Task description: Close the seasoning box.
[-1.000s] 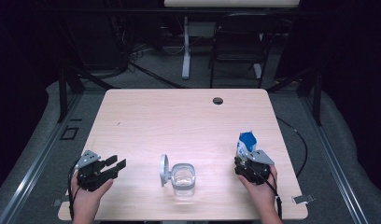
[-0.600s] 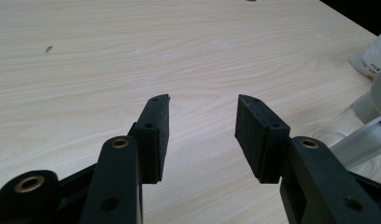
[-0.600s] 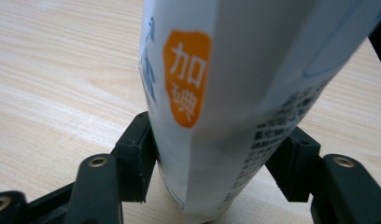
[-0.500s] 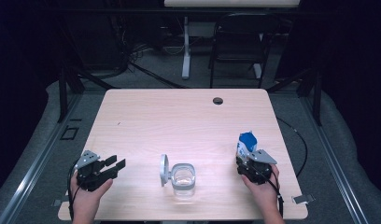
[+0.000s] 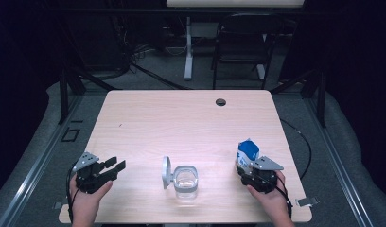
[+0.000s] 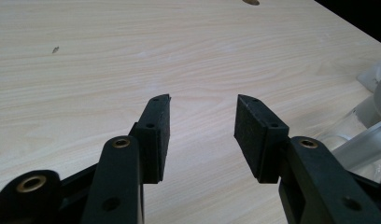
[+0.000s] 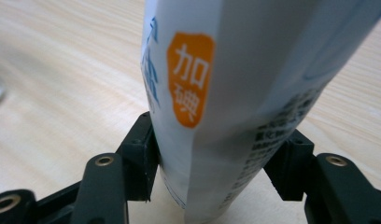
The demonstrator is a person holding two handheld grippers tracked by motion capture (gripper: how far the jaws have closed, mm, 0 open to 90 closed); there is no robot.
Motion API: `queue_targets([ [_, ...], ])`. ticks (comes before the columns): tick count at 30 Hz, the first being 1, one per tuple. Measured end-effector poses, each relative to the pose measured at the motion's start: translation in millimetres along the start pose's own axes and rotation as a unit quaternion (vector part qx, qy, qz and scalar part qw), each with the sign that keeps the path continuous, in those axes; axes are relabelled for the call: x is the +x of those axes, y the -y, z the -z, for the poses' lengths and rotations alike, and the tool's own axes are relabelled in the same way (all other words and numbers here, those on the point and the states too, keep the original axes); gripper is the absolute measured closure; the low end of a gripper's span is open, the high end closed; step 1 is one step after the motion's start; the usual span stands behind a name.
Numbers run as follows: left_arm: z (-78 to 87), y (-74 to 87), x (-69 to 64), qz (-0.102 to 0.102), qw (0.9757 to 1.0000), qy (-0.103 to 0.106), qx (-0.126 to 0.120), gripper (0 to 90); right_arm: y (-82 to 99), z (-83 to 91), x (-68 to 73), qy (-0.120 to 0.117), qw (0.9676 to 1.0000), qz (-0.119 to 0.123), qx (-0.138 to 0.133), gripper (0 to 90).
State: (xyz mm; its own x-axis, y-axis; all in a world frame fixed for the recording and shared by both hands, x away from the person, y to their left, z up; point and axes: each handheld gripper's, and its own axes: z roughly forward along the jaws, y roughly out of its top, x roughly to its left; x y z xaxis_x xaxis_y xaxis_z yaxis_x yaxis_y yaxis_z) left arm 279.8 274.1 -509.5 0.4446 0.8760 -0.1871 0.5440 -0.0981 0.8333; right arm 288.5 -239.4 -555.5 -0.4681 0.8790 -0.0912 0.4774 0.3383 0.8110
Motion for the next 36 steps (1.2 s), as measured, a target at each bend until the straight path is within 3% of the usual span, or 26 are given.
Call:
queue_targets([
  [7,-1.1,-0.5,-0.6,0.001,1.0000,0.002,0.003,56.1,9.7,8.4,-3.0,-0.046,0.9981,0.038,-0.014,43.0],
  [11,-2.8,-0.5,-1.9,-0.002,1.0000,0.004,0.003,56.0,12.6,8.3,-5.6,-0.053,0.9978,0.034,-0.022,42.7],
  [15,-3.6,0.0,-1.8,-0.001,1.0000,0.004,0.003,56.0,13.0,9.0,-5.9,-0.051,0.9978,0.036,-0.020,42.4],
  [20,-2.2,-0.4,-1.6,0.000,1.0000,0.005,0.003,56.0,13.7,8.9,-4.1,-0.044,0.9986,0.022,-0.019,41.2],
  [31,-3.0,0.6,0.7,0.004,1.0000,0.004,0.002,56.0,14.3,7.6,5.6,-0.009,0.9997,-0.001,-0.024,36.2],
  [36,-1.9,0.5,2.2,0.007,1.0000,0.004,0.002,56.0,15.1,7.8,9.7,0.010,0.9998,0.015,-0.009,33.7],
])
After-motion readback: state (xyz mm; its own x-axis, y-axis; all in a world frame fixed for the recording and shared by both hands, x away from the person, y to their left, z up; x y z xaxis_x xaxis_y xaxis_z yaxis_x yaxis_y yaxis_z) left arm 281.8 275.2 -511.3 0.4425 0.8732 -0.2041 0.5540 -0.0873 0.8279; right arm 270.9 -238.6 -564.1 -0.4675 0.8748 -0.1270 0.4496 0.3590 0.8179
